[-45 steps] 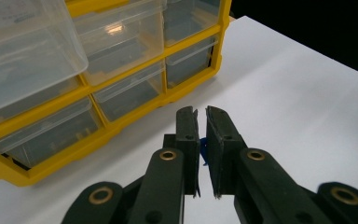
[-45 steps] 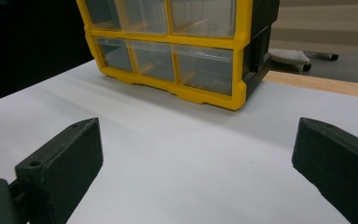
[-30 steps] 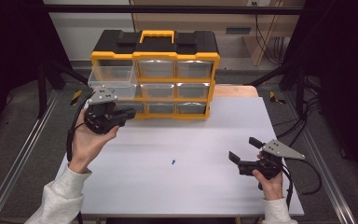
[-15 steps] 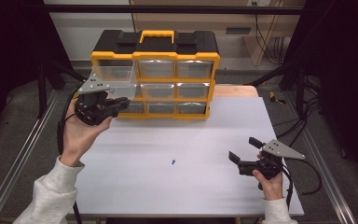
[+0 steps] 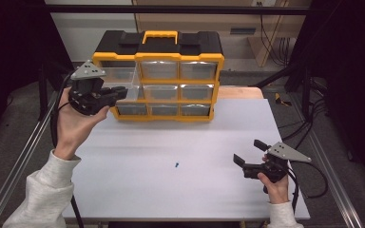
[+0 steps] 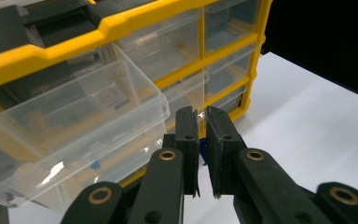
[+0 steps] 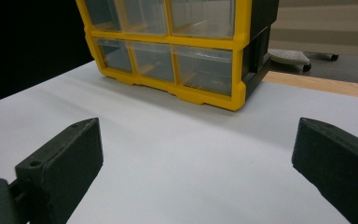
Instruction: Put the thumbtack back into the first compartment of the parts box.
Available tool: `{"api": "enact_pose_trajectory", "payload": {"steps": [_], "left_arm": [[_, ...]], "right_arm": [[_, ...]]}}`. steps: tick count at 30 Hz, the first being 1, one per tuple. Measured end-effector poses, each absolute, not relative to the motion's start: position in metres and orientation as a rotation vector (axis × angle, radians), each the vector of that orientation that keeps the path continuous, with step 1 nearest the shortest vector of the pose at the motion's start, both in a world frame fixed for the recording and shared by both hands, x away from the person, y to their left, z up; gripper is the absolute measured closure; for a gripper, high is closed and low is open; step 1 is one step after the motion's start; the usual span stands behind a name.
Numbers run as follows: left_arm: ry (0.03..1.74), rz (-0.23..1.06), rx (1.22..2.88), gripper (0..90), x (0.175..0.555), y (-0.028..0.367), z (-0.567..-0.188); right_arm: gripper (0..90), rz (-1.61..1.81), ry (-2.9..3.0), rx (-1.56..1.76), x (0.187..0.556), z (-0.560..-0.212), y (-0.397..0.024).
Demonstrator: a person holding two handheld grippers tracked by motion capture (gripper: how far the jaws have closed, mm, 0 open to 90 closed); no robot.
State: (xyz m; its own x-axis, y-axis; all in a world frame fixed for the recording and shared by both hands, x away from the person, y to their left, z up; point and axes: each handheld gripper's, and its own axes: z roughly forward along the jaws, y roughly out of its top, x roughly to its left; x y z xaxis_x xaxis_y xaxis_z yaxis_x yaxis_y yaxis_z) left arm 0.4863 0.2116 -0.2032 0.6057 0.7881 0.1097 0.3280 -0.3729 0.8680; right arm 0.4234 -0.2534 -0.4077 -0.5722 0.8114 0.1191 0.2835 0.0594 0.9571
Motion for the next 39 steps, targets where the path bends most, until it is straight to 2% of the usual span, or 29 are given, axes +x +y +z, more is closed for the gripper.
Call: {"api": "enact_pose_trajectory", "payload": {"steps": [22, 39], "left_arm": [[0.937, 0.711, 1.890, 83.5, 0.517, 0.220, -0.182], [0.981, 0.755, 1.889, 83.4, 0.548, 0.223, -0.190]], "right_arm": [[2.2, 1.525, 1.887, 1.092, 0.423, -0.407, -0.254], [2.3, 1.528, 1.889, 1.087, 0.423, -0.408, -0.255]]}}
